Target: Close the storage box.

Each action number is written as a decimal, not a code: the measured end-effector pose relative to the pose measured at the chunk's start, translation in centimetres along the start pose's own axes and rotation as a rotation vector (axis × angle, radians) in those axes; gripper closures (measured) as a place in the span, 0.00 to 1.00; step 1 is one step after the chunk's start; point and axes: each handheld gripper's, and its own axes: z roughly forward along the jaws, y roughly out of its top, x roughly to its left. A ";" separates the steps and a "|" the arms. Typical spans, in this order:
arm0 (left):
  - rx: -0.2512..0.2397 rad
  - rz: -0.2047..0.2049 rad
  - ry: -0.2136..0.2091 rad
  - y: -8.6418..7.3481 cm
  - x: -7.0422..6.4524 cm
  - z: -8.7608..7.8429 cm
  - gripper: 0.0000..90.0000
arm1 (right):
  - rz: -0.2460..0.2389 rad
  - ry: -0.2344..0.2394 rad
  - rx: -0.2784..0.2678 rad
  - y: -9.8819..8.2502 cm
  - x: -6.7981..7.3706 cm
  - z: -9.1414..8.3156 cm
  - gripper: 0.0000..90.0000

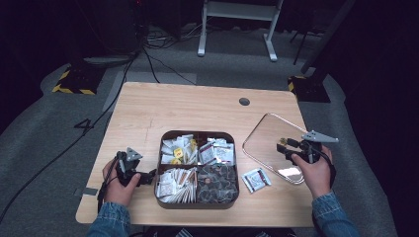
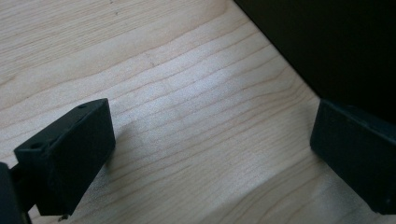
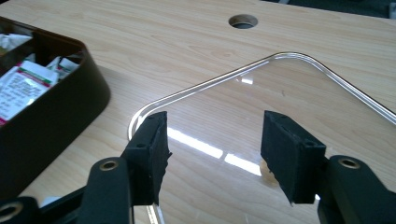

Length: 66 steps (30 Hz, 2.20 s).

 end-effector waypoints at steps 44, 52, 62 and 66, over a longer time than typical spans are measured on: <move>-0.003 -0.004 0.001 0.0 -0.1 0.0 0.00 | -0.021 -0.122 0.153 -2.6 -5.0 6.6 0.52; -0.003 -0.004 0.001 0.0 -0.1 0.0 0.00 | -0.028 -0.124 0.113 -2.9 -4.9 6.8 0.61; -0.003 -0.004 0.001 0.0 -0.1 0.0 0.00 | -0.025 -0.121 0.104 -2.9 -4.8 6.8 0.65; -0.003 -0.004 0.001 0.0 -0.1 0.0 0.00 | -0.024 -0.124 0.105 -2.9 -4.8 6.8 0.65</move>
